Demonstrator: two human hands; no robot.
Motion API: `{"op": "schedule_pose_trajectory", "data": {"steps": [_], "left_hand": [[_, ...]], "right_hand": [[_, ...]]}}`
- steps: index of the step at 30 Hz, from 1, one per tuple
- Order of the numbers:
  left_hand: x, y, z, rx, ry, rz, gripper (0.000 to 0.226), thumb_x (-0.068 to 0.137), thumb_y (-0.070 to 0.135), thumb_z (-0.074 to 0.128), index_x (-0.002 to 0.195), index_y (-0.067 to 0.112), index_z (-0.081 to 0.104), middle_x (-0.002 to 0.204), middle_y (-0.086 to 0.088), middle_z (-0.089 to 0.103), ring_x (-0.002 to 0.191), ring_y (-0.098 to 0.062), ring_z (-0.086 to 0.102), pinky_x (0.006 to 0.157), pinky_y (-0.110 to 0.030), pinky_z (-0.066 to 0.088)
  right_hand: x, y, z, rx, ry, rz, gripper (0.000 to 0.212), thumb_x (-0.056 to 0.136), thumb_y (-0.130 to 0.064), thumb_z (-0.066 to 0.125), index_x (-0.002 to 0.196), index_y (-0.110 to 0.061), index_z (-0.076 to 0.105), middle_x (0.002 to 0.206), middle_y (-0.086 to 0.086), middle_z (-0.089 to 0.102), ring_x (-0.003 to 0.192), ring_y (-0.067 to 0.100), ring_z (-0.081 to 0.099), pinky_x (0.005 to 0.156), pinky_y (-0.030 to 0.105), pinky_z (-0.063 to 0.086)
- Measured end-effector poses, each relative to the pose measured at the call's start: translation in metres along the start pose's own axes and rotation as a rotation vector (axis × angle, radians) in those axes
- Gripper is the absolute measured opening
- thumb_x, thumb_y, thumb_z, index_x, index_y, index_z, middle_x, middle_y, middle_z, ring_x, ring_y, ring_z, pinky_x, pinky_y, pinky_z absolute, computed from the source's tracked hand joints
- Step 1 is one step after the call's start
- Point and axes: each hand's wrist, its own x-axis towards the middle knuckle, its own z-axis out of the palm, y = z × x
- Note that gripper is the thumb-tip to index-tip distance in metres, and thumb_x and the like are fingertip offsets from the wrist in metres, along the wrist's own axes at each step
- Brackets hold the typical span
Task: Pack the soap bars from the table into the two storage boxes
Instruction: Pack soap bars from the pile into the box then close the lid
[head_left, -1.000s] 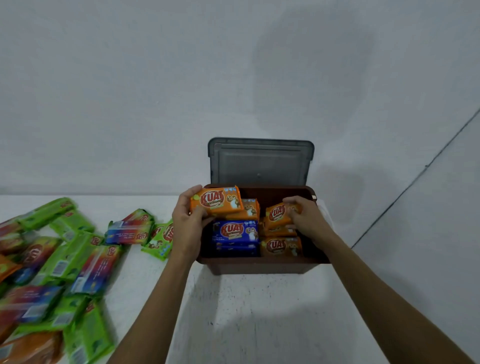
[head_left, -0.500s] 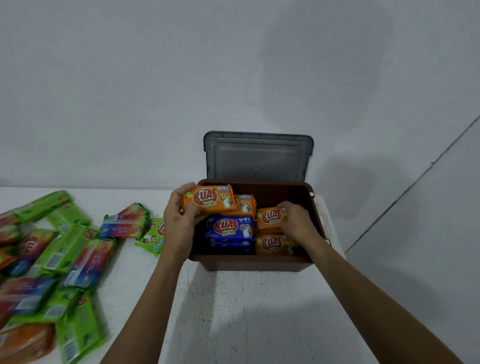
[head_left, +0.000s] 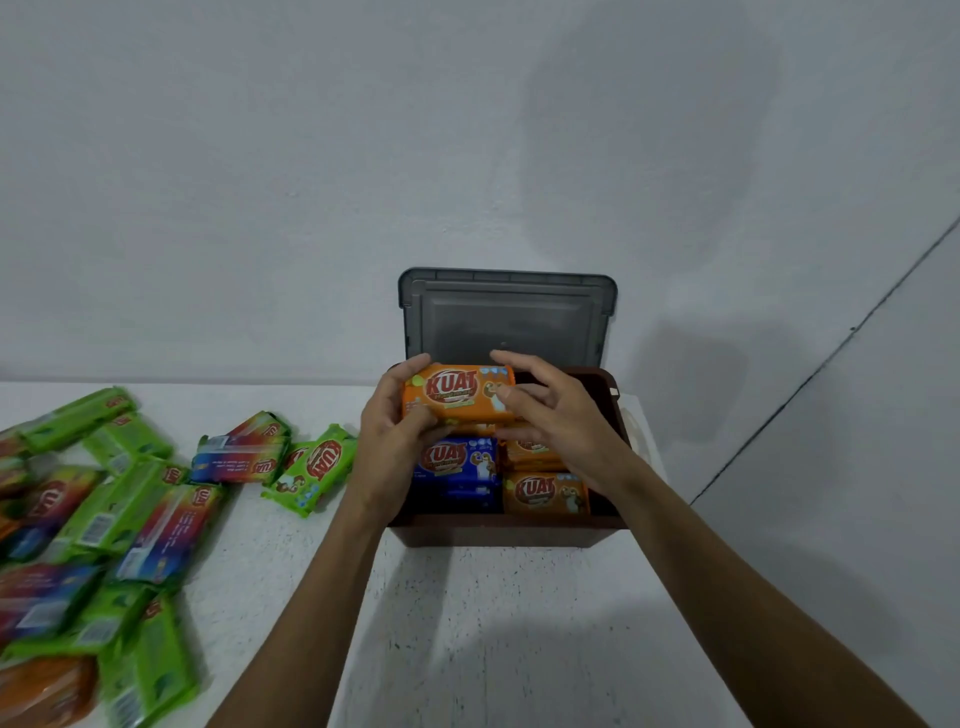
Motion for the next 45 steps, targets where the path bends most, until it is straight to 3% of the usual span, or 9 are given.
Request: {"op": "schedule_pose_trajectory", "data": {"steps": [4, 9, 12, 17, 22, 28, 34, 38, 45], "left_hand": [[-0.002, 0.0, 0.005, 0.079, -0.059, 0.03, 0.047, 0.094, 0.001, 0.05, 0.132, 0.03, 0.05, 0.128, -0.005, 0.054, 0.117, -0.023, 0.057, 0.087, -0.04, 0.056], [-0.002, 0.001, -0.007, 0.446, -0.268, 0.141, 0.048, 0.096, 0.014, 0.055, 0.14, 0.031, 0.043, 0.136, 0.004, 0.051, 0.119, -0.009, 0.053, 0.089, -0.023, 0.054], [0.0, -0.007, -0.023, 0.614, -0.18, 0.261, 0.046, 0.095, 0.025, 0.055, 0.139, 0.031, 0.044, 0.138, 0.01, 0.049, 0.119, 0.002, 0.051, 0.089, -0.02, 0.052], [0.005, -0.024, -0.046, 0.919, -0.004, 0.311, 0.045, 0.093, 0.027, 0.053, 0.138, 0.024, 0.046, 0.144, -0.002, 0.046, 0.13, -0.017, 0.043, 0.105, -0.039, 0.041], [0.002, -0.039, -0.053, 0.981, -0.047, 0.296, 0.045, 0.094, 0.037, 0.052, 0.138, 0.029, 0.047, 0.148, 0.001, 0.041, 0.132, -0.013, 0.035, 0.104, -0.031, 0.032], [0.003, -0.041, -0.056, 1.052, -0.075, 0.315, 0.042, 0.096, 0.028, 0.057, 0.136, 0.027, 0.05, 0.148, 0.0, 0.04, 0.134, -0.016, 0.034, 0.106, -0.034, 0.032], [0.003, -0.04, -0.054, 1.066, -0.077, 0.328, 0.037, 0.095, 0.025, 0.057, 0.132, 0.025, 0.054, 0.146, -0.001, 0.043, 0.133, -0.017, 0.034, 0.104, -0.027, 0.026], [0.004, -0.041, -0.055, 1.071, -0.072, 0.335, 0.036, 0.095, 0.025, 0.057, 0.131, 0.024, 0.055, 0.145, -0.002, 0.044, 0.133, -0.018, 0.035, 0.104, -0.026, 0.025], [0.002, -0.04, -0.055, 1.056, -0.083, 0.308, 0.035, 0.096, 0.026, 0.055, 0.131, 0.024, 0.055, 0.147, -0.003, 0.042, 0.134, -0.018, 0.034, 0.106, -0.029, 0.026]], "right_hand": [[0.001, 0.001, 0.006, 0.125, 0.08, 0.044, 0.036, 0.092, -0.012, 0.063, 0.127, -0.02, 0.06, 0.126, 0.01, 0.06, 0.112, 0.023, 0.064, 0.084, 0.037, 0.058], [-0.008, 0.003, -0.006, 0.142, 0.123, 0.106, 0.033, 0.094, -0.009, 0.06, 0.125, -0.019, 0.061, 0.124, 0.008, 0.06, 0.111, 0.024, 0.064, 0.081, 0.033, 0.058], [-0.016, 0.002, -0.021, -0.034, 0.167, 0.139, 0.035, 0.094, -0.008, 0.06, 0.126, -0.022, 0.061, 0.124, 0.005, 0.06, 0.107, 0.023, 0.065, 0.083, 0.039, 0.059], [-0.026, 0.007, -0.037, -0.283, 0.254, 0.254, 0.036, 0.093, -0.002, 0.058, 0.124, -0.02, 0.059, 0.126, 0.002, 0.052, 0.112, 0.024, 0.059, 0.079, 0.035, 0.061], [-0.022, 0.031, -0.032, -0.438, 0.237, 0.395, 0.041, 0.091, -0.001, 0.061, 0.125, -0.023, 0.055, 0.132, 0.005, 0.048, 0.119, 0.029, 0.054, 0.083, 0.044, 0.059], [-0.016, 0.046, -0.024, -0.426, 0.192, 0.536, 0.037, 0.093, 0.006, 0.052, 0.12, -0.02, 0.052, 0.136, 0.008, 0.046, 0.12, 0.032, 0.054, 0.09, 0.048, 0.056], [-0.017, 0.039, -0.02, -0.779, 0.107, 0.541, 0.036, 0.095, -0.004, 0.052, 0.13, -0.012, 0.049, 0.141, 0.013, 0.045, 0.124, 0.03, 0.05, 0.104, 0.038, 0.047], [-0.015, 0.033, -0.016, -0.849, 0.111, 0.538, 0.043, 0.095, -0.01, 0.057, 0.137, -0.008, 0.047, 0.141, 0.013, 0.048, 0.125, 0.03, 0.051, 0.103, 0.039, 0.044], [-0.013, 0.017, -0.018, -0.858, 0.249, 0.465, 0.03, 0.098, -0.011, 0.05, 0.128, -0.014, 0.054, 0.128, 0.01, 0.056, 0.109, 0.026, 0.06, 0.087, 0.039, 0.057]]}}
